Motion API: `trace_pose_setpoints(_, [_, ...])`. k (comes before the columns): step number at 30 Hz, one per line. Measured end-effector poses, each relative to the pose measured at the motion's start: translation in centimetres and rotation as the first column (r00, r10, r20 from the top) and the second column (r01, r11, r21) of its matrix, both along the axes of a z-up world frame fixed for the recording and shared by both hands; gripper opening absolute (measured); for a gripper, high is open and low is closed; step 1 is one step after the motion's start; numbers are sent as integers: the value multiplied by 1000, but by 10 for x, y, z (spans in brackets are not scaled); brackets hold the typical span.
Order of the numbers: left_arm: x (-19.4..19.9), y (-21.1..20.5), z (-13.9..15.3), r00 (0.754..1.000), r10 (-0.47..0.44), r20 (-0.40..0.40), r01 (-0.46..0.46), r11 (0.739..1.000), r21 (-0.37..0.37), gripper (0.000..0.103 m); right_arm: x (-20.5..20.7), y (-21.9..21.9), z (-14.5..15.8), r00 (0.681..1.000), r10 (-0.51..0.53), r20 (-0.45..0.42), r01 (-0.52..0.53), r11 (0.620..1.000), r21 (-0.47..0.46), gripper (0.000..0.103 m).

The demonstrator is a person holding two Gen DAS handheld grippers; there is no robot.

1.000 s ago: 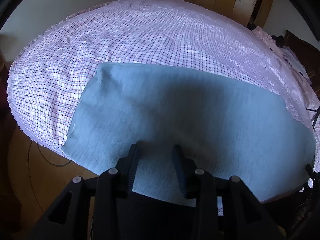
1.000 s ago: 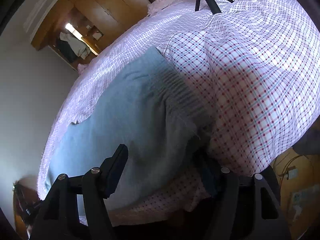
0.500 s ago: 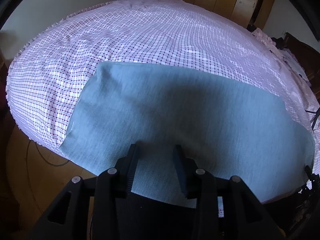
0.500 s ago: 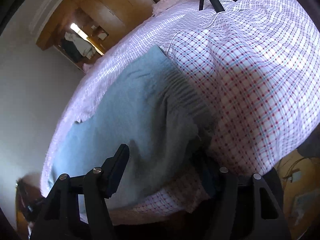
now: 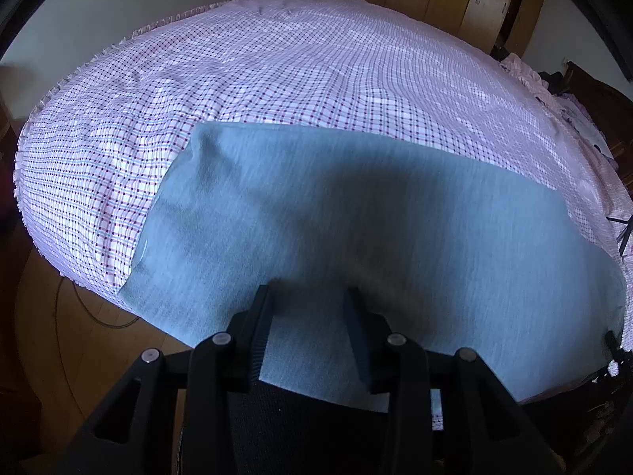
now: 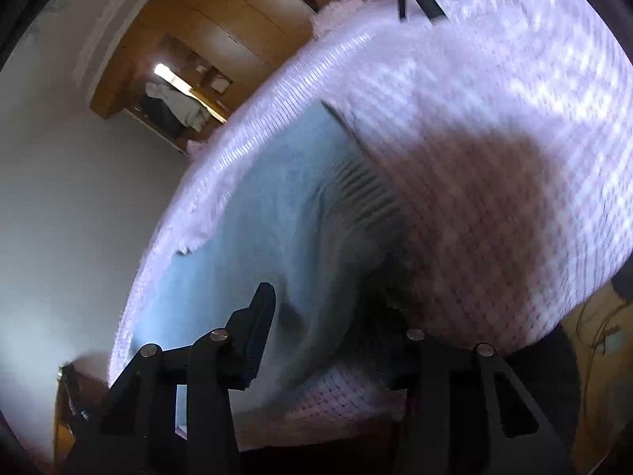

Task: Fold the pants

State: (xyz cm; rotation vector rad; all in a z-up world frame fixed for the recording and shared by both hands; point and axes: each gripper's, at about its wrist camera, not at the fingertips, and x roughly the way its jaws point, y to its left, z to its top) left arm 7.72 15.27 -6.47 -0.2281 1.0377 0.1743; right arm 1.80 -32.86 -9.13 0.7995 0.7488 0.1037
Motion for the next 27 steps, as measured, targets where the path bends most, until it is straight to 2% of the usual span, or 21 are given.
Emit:
trace_pose_setpoints(7, [1, -1, -1, 1000, -1, 0, 1, 1000, 10, 39, 4, 19, -1, 999, 47, -6, -47, 998, 31, 38])
trace_pose_setpoints(9, [2, 0, -1, 1000, -4, -2, 4, 1000, 10, 39, 10, 21, 2, 999, 42, -4, -42, 999, 12, 38])
trace_pose_setpoints(11, [2, 0, -1, 1000, -4, -4, 4, 1000, 5, 39, 13, 16, 5, 1000, 2, 9, -3, 1000, 11, 32])
trace_pose_setpoints(15, [2, 2, -1, 1000, -5, -2, 5, 1000, 1, 39, 12, -5, 10, 992, -115, 42, 113, 992, 60, 30])
trace_pose_setpoints(20, [6, -1, -2, 1000, -4, -11, 4, 1000, 22, 39, 21, -17, -6, 994, -108, 14, 106, 988, 111, 29])
trace_pose_setpoints(25, [7, 1, -2, 1000, -11, -2, 11, 1000, 13, 40, 34, -4, -3, 998, -67, 8, 66, 997, 26, 29])
trace_pose_setpoints(27, [7, 1, -2, 1000, -15, 0, 15, 1000, 14, 40, 40, 0, -2, 998, -56, 3, 56, 998, 21, 29])
